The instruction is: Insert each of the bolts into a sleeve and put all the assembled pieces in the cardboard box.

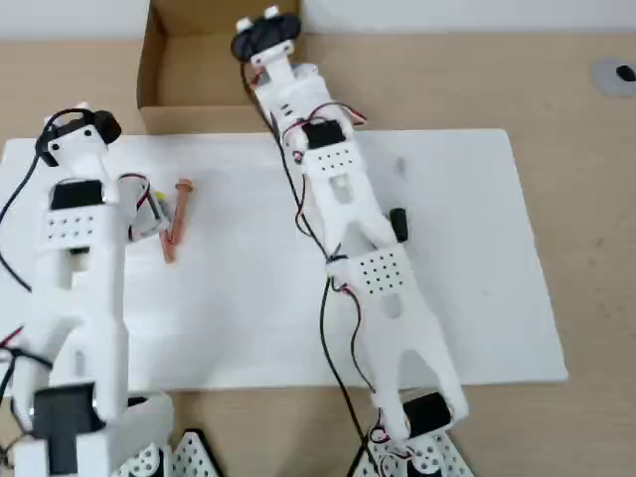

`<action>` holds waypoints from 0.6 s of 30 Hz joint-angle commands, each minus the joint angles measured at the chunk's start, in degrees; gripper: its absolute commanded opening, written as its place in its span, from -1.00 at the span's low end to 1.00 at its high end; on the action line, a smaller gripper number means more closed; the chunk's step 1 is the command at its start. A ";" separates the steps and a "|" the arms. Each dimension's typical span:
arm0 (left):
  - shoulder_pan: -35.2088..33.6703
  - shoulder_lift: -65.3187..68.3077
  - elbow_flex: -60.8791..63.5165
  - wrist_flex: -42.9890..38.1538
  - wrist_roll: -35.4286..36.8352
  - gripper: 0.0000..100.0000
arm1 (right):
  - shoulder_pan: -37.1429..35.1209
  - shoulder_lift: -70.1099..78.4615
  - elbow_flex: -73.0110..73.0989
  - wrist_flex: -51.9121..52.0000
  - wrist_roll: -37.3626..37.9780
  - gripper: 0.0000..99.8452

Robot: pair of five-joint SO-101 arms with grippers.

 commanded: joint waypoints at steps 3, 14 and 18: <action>1.23 7.87 -8.62 2.11 5.71 -0.61 | -0.75 0.22 -7.25 4.40 4.04 -0.85; 3.25 25.19 -24.26 10.29 8.35 -0.61 | -0.84 0.31 -11.30 11.78 4.31 -0.48; 3.25 26.24 -25.23 10.20 7.47 -0.61 | -1.27 -1.19 -13.23 15.74 4.31 -0.48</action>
